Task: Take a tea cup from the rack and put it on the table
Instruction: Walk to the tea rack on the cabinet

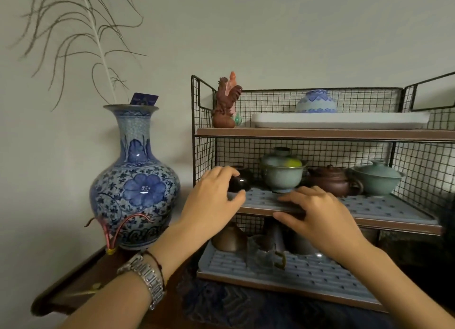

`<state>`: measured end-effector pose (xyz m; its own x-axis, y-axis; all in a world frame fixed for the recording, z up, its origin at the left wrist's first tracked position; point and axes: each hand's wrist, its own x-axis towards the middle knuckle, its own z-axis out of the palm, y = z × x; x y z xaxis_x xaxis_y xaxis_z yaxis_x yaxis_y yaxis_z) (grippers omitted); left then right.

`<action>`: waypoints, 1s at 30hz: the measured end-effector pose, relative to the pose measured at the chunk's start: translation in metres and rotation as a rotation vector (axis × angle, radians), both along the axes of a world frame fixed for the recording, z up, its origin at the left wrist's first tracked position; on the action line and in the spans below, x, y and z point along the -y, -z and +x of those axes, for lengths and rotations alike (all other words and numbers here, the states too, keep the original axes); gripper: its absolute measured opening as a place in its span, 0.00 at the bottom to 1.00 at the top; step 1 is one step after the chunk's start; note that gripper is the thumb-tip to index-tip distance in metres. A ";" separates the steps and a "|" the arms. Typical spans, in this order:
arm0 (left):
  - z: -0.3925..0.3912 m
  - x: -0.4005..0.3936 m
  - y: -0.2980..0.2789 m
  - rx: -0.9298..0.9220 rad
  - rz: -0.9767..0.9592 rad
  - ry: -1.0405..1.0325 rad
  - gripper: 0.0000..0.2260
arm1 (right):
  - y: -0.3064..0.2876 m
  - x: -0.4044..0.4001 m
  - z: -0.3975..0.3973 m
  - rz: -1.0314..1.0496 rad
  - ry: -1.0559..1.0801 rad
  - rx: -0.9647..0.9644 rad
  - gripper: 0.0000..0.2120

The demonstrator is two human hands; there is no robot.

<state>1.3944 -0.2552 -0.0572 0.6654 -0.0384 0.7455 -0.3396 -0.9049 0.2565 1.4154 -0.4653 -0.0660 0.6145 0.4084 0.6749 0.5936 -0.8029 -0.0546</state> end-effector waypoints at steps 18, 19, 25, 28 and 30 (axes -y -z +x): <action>0.067 -0.002 -0.024 -0.435 -0.056 -0.033 0.36 | 0.006 0.003 0.007 0.033 -0.006 0.002 0.20; 0.068 -0.003 -0.023 -0.432 -0.054 -0.022 0.35 | 0.006 0.003 0.007 0.033 -0.005 0.001 0.20; 0.071 -0.007 -0.021 -0.427 -0.079 0.017 0.33 | 0.008 0.003 0.009 0.032 -0.015 0.001 0.21; 0.071 -0.006 -0.021 -0.439 -0.097 0.035 0.32 | 0.008 0.003 0.010 0.038 -0.017 0.002 0.21; 0.069 -0.006 -0.021 -0.420 -0.103 0.039 0.31 | 0.008 0.003 0.010 0.040 -0.020 0.003 0.21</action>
